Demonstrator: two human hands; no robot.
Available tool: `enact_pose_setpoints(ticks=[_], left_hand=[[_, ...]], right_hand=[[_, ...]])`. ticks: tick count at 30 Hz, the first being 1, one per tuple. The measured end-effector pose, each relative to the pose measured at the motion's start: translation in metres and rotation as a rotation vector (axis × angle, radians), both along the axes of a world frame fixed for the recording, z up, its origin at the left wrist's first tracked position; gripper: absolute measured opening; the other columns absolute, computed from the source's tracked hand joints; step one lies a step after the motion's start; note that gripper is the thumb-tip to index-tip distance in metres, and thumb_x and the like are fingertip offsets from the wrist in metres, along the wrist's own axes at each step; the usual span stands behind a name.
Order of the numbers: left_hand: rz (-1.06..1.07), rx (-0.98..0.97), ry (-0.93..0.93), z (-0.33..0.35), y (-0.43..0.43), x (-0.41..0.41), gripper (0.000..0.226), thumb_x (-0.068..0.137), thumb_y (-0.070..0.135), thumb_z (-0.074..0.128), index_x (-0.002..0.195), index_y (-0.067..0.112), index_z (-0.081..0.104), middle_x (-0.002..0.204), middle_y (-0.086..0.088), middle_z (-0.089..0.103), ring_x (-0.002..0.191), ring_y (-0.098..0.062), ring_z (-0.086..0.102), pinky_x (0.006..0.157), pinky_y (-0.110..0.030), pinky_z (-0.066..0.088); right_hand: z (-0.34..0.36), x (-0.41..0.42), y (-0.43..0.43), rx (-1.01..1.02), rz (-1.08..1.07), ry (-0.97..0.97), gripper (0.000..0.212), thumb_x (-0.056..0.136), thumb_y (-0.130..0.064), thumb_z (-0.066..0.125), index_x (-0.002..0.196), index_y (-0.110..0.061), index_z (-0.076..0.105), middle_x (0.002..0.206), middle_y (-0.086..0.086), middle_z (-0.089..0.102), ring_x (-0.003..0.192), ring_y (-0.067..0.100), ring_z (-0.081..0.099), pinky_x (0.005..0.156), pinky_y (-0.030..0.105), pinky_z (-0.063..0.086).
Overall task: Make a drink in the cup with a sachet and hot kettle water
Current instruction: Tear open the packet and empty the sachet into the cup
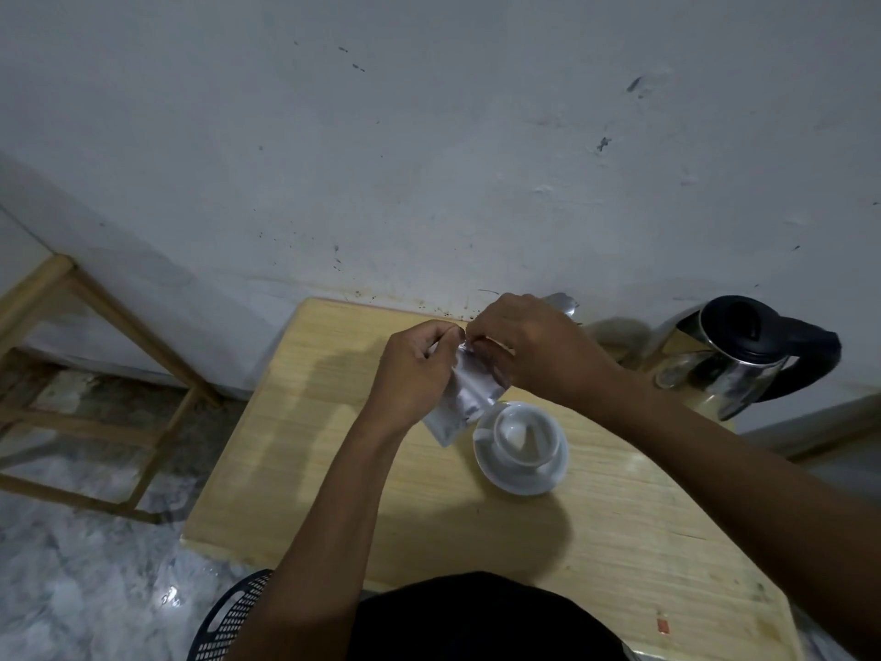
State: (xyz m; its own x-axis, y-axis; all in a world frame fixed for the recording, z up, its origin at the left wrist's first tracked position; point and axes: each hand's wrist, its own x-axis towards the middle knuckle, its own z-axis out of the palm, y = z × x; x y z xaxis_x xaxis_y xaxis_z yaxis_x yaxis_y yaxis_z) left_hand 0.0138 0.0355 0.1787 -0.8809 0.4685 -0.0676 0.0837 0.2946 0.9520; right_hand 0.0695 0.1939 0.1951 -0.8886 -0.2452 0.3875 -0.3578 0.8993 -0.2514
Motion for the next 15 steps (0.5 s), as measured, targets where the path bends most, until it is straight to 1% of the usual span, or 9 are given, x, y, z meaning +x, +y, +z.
enact_pose_setpoints(ticks=[1,2,4,5,7,9,13,15], left_hand=[[0.011,0.026,-0.068,0.0,0.001,0.001,0.022,0.094,0.023,0.051,0.087,0.015,0.071,0.087,-0.009,0.073,0.075,-0.008,0.061,0.069,-0.02,0.047],[0.019,0.045,-0.113,0.0,0.001,0.002,0.023,0.094,0.022,0.051,0.089,0.013,0.071,0.089,-0.014,0.072,0.075,-0.01,0.061,0.068,-0.022,0.048],[0.01,0.055,-0.139,0.001,-0.001,0.003,0.023,0.094,0.024,0.05,0.089,0.014,0.07,0.086,-0.014,0.071,0.073,-0.011,0.06,0.066,-0.02,0.048],[-0.014,0.052,-0.143,0.001,-0.002,0.003,0.023,0.094,0.026,0.05,0.089,0.016,0.07,0.085,-0.009,0.07,0.074,-0.01,0.06,0.067,-0.019,0.047],[-0.093,0.014,-0.121,0.002,-0.008,0.001,0.024,0.095,0.029,0.049,0.092,0.023,0.071,0.092,0.002,0.073,0.085,-0.009,0.064,0.077,-0.02,0.047],[-0.157,-0.024,-0.073,0.002,-0.014,-0.003,0.022,0.094,0.029,0.05,0.094,0.025,0.072,0.099,0.002,0.074,0.095,-0.01,0.066,0.083,-0.022,0.047],[-0.165,-0.039,0.025,0.0,-0.017,-0.01,0.02,0.092,0.021,0.055,0.097,0.017,0.074,0.096,0.0,0.076,0.092,-0.012,0.068,0.082,-0.026,0.05],[-0.164,-0.011,0.019,-0.002,-0.017,-0.012,0.021,0.093,0.02,0.054,0.097,0.015,0.074,0.096,-0.002,0.076,0.094,-0.014,0.069,0.085,-0.027,0.051]], right_hand=[[-0.003,0.001,-0.001,0.017,0.012,0.026,0.01,0.085,-0.004,0.061,0.085,-0.005,0.071,0.075,0.007,0.068,0.069,0.027,0.06,0.063,0.038,0.047],[-0.006,0.001,0.0,0.021,0.017,0.032,0.011,0.086,-0.003,0.059,0.086,-0.005,0.071,0.076,0.008,0.068,0.071,0.028,0.06,0.062,0.042,0.049],[-0.008,0.003,0.001,-0.003,-0.005,0.013,0.01,0.088,-0.005,0.06,0.089,-0.005,0.07,0.08,0.008,0.068,0.075,0.028,0.061,0.063,0.044,0.051],[-0.008,0.004,0.001,-0.024,-0.024,-0.001,0.01,0.088,-0.008,0.06,0.09,-0.006,0.07,0.081,0.007,0.068,0.077,0.026,0.061,0.064,0.044,0.051],[-0.006,0.007,0.0,-0.079,-0.048,-0.023,0.014,0.088,-0.014,0.058,0.09,-0.008,0.07,0.081,0.005,0.068,0.076,0.023,0.06,0.064,0.043,0.052],[-0.003,0.008,-0.003,-0.117,-0.071,-0.029,0.014,0.088,-0.015,0.059,0.09,-0.009,0.071,0.081,0.004,0.069,0.076,0.022,0.06,0.065,0.041,0.052],[-0.006,0.01,-0.009,-0.16,-0.078,-0.032,0.016,0.09,-0.019,0.058,0.094,-0.009,0.07,0.084,0.003,0.068,0.079,0.018,0.057,0.068,0.034,0.05],[-0.008,0.008,-0.01,-0.17,-0.067,-0.014,0.018,0.092,-0.019,0.055,0.095,-0.008,0.069,0.085,0.004,0.066,0.081,0.018,0.054,0.07,0.033,0.047]])
